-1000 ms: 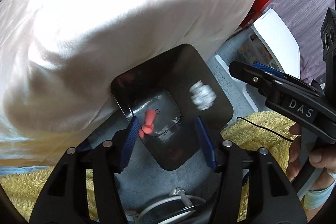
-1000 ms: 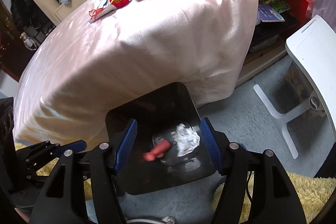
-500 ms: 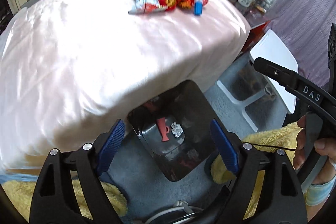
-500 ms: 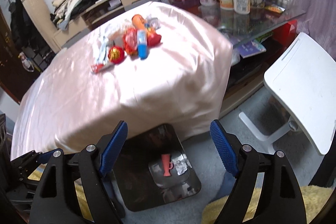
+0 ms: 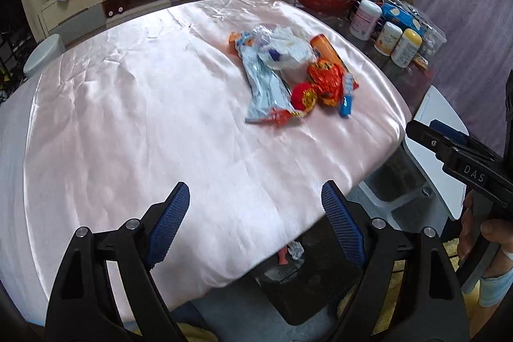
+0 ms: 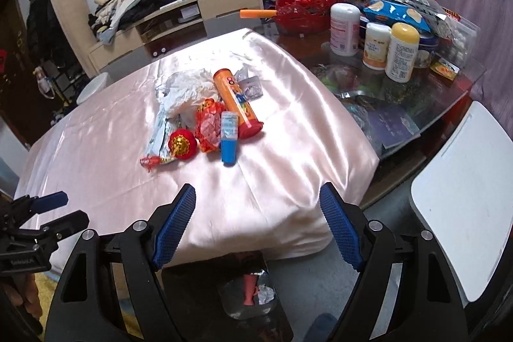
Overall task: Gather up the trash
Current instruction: 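Grasp the blue-capped bottle with the right tool while the left tool grasps the red lantern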
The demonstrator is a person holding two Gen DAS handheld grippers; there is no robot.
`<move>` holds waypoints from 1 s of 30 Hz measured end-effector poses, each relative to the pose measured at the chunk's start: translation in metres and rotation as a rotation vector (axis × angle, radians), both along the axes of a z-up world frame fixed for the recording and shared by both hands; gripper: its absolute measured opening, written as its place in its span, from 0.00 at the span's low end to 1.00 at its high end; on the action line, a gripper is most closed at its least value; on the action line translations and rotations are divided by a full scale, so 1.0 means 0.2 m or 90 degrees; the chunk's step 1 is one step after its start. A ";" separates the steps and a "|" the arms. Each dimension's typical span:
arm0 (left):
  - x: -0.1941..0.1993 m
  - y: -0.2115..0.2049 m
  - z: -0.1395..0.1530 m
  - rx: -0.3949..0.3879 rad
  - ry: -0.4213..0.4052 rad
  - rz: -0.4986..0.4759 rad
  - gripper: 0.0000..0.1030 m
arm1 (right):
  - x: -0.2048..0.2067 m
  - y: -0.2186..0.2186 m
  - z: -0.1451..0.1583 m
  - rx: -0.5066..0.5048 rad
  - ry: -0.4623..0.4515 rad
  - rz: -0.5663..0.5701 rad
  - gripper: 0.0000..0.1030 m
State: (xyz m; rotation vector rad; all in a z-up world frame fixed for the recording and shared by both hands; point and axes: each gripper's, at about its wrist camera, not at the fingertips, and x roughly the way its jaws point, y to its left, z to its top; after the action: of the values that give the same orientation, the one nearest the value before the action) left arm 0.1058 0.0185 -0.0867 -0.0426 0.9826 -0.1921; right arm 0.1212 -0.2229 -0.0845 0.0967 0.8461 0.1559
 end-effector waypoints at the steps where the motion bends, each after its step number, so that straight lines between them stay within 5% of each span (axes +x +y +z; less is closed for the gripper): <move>1: 0.04 0.01 0.00 -0.001 -0.004 0.001 0.77 | 0.04 0.01 -0.01 -0.004 0.003 0.004 0.64; 6: 0.18 -0.02 -0.02 0.000 -0.004 -0.024 0.66 | 0.21 0.06 -0.11 0.030 0.043 0.034 0.37; 17: 0.33 -0.16 -0.10 -0.018 0.015 -0.064 0.64 | 0.39 0.17 -0.25 0.016 0.076 0.054 0.33; 20: 0.38 -0.22 -0.12 -0.018 0.018 -0.079 0.64 | 0.41 0.17 -0.26 0.006 0.070 0.061 0.18; 22: 0.40 -0.26 -0.13 -0.022 0.019 -0.090 0.64 | 0.42 0.15 -0.26 0.002 0.067 0.067 0.17; 30: 0.53 -0.42 -0.19 -0.005 0.028 -0.134 0.43 | 0.40 0.04 -0.24 0.020 0.072 0.059 0.17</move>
State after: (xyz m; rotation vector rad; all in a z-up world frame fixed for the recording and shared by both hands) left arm 0.2117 -0.0657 -0.1248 0.0498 1.0302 -0.3902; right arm 0.2019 -0.2151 -0.1332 0.0957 0.9612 0.2525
